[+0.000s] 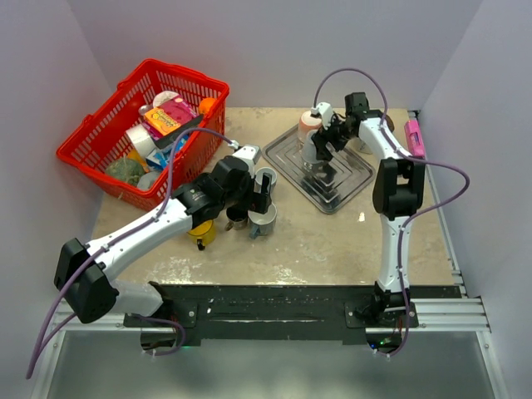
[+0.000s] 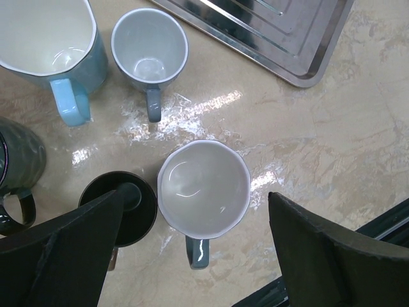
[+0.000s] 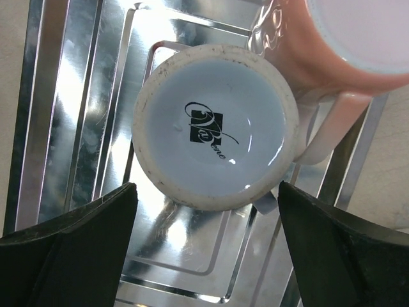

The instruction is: Turn the mug right side up

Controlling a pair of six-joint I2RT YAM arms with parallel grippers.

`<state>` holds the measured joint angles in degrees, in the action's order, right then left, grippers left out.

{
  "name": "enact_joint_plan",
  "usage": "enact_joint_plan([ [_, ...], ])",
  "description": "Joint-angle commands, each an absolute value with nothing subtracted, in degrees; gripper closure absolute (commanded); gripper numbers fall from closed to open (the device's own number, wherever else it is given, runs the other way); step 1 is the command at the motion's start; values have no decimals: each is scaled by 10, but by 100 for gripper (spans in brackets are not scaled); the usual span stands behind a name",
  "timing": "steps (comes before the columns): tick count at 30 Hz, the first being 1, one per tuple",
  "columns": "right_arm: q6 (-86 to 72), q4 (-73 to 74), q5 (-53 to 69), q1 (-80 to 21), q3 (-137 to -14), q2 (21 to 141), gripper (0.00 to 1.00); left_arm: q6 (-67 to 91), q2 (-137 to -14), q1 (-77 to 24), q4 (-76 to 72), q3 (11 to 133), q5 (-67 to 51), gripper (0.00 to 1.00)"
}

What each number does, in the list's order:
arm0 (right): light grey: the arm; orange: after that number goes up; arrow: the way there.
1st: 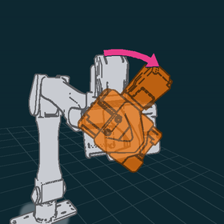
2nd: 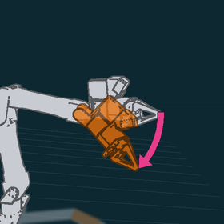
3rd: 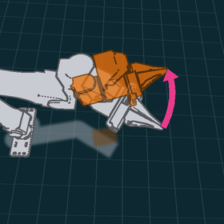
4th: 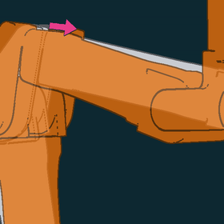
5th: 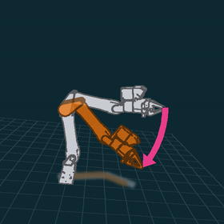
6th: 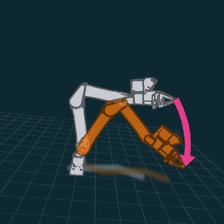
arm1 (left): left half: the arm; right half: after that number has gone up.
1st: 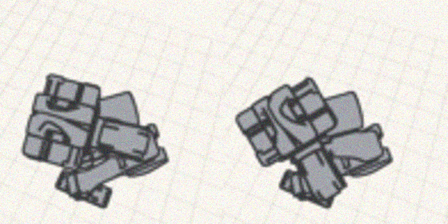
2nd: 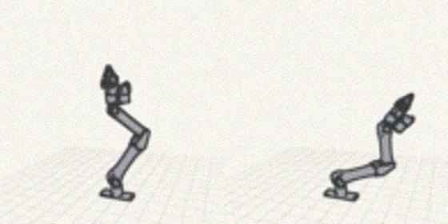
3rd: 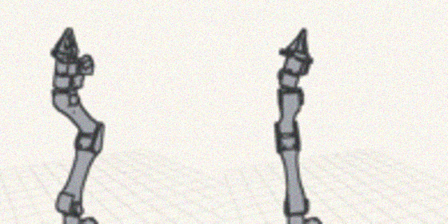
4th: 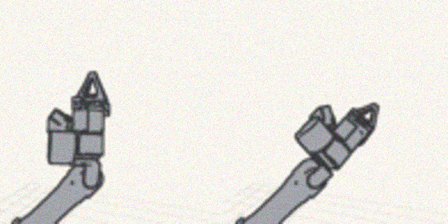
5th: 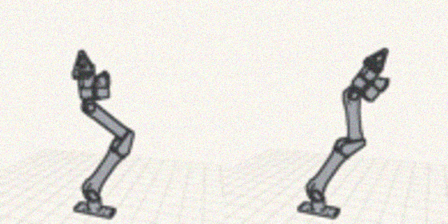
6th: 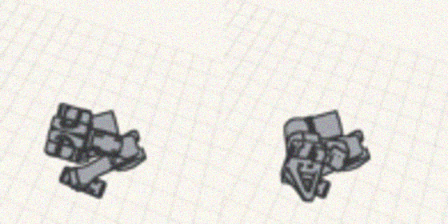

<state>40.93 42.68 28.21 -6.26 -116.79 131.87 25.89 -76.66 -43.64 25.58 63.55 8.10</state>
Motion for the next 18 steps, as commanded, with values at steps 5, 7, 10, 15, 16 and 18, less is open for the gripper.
enact_joint_plan([
  [5, 406, 394, 330, -64, -1172, 1326, 7, 257, -768, -432, 256, 659, 77, 1],
  [7, 398, 386, 331, -63, -1161, 1324, 8, 258, -768, -432, 255, 658, 77, 1],
  [10, 389, 368, 330, -64, -1130, 1305, 9, 258, -769, -432, 254, 657, 73, 1],
  [15, 382, 345, 315, -63, -1066, 1263, 15, 259, -771, -432, 251, 655, 68, 1],
  [16, 382, 343, 311, -64, -1058, 1257, 16, 260, -771, -432, 250, 654, 65, 1],
  [18, 379, 331, 299, -64, -1036, 1239, 20, 260, -771, -432, 246, 651, 62, 1],
])
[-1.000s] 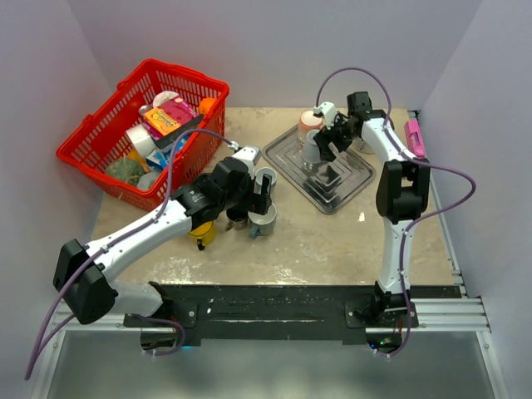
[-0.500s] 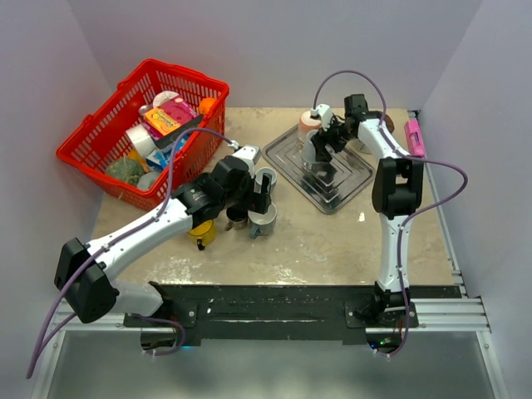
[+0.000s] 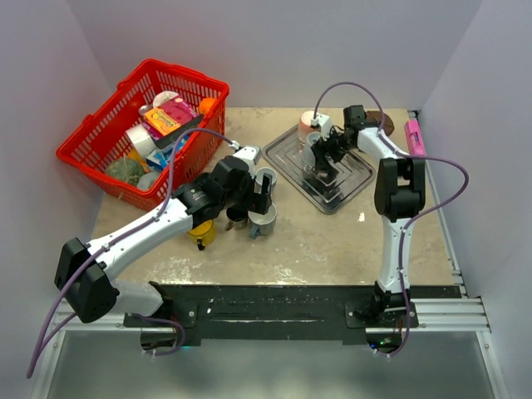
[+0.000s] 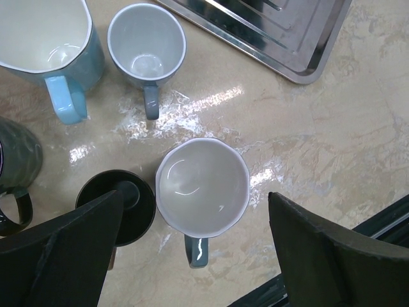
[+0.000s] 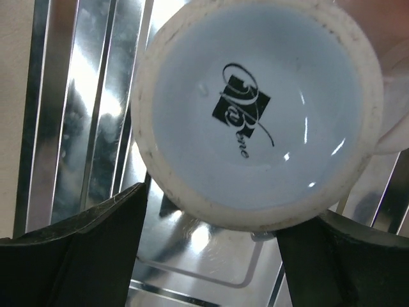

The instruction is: Turn the mug right side up

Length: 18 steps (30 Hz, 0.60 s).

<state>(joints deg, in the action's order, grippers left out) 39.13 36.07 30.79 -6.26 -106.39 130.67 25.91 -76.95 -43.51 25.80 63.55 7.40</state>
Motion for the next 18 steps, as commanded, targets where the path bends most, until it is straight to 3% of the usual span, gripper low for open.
enact_joint_plan([
  [1, 374, 325, 294, -64, -1028, 1232, 21, 260, -771, -432, 244, 650, 60, 1],
  [11, 323, 250, 246, -65, -987, 1198, 39, 261, -769, -432, 240, 642, 53, 1],
  [18, 328, 261, 221, -64, -1013, 1230, 43, 261, -765, -432, 240, 635, 55, 1],
])
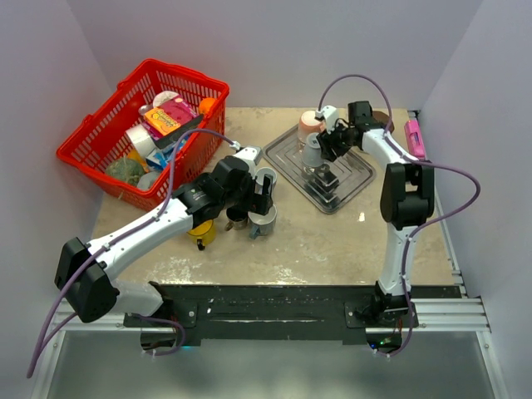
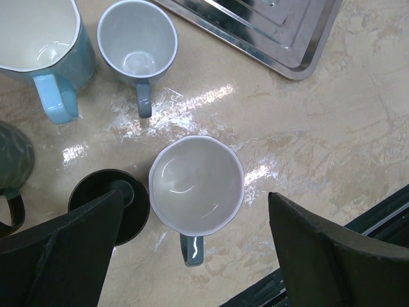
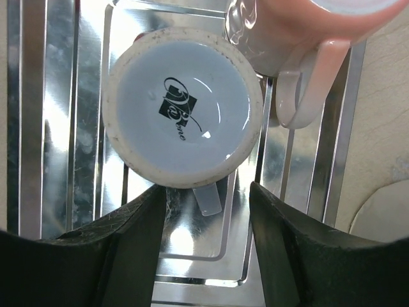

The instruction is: Turn the mug right side up

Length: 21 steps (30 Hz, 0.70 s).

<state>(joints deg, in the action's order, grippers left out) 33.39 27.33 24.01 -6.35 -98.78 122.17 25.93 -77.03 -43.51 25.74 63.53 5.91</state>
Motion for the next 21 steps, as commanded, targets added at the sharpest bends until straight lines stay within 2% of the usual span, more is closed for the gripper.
enact_joint_plan([
  [1, 329, 260, 222, -65, -1013, 1231, 43, 262, -766, -432, 240, 635, 56, 1],
  [5, 322, 236, 230, -64, -1006, 1233, 47, 263, -766, -432, 237, 634, 55, 1],
  [10, 293, 178, 228, -64, -973, 1228, 60, 262, -769, -432, 238, 634, 55, 1],
  [18, 287, 198, 256, -65, -993, 1252, 71, 262, -769, -432, 242, 633, 59, 1],
  [19, 287, 199, 258, -64, -993, 1252, 76, 262, -769, -432, 242, 633, 59, 1],
  [20, 286, 199, 260, -65, -993, 1253, 88, 262, -768, -432, 242, 633, 59, 1],
  [21, 286, 200, 261, -65, -993, 1252, 96, 262, -768, -432, 242, 633, 59, 1],
])
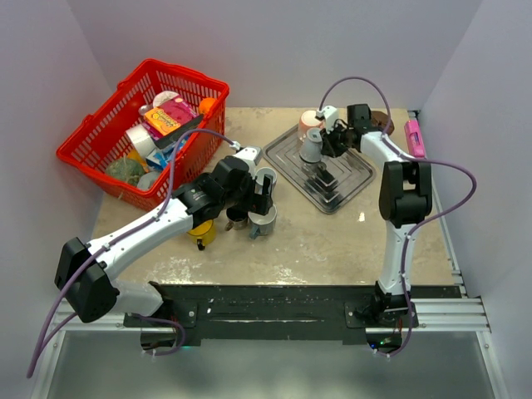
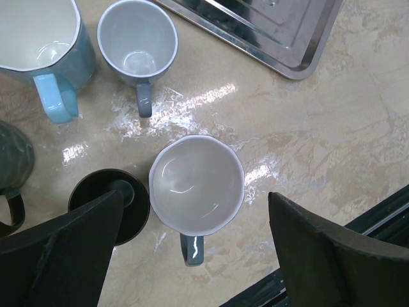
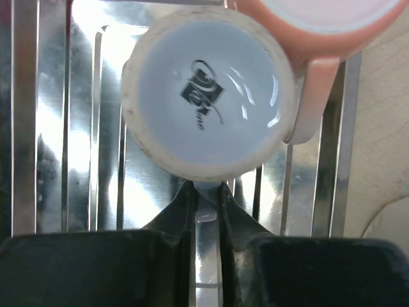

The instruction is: Turn the mug right side up

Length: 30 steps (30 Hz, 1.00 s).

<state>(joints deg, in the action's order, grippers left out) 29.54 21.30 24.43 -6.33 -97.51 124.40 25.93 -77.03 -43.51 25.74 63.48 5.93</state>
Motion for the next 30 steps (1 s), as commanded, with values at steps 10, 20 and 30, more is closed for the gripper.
enact_joint_plan([
  [10, 250, 268, 282, -63, -1032, 1251, 100, 264, -766, -432, 241, 632, 55, 1],
  [20, 160, 255, 338, -63, -924, 1131, 100, 267, -750, -432, 223, 621, 42, 1],
  [30, -162, 36, 395, -63, -719, 965, 100, 274, -732, -432, 192, 621, 15, 1],
])
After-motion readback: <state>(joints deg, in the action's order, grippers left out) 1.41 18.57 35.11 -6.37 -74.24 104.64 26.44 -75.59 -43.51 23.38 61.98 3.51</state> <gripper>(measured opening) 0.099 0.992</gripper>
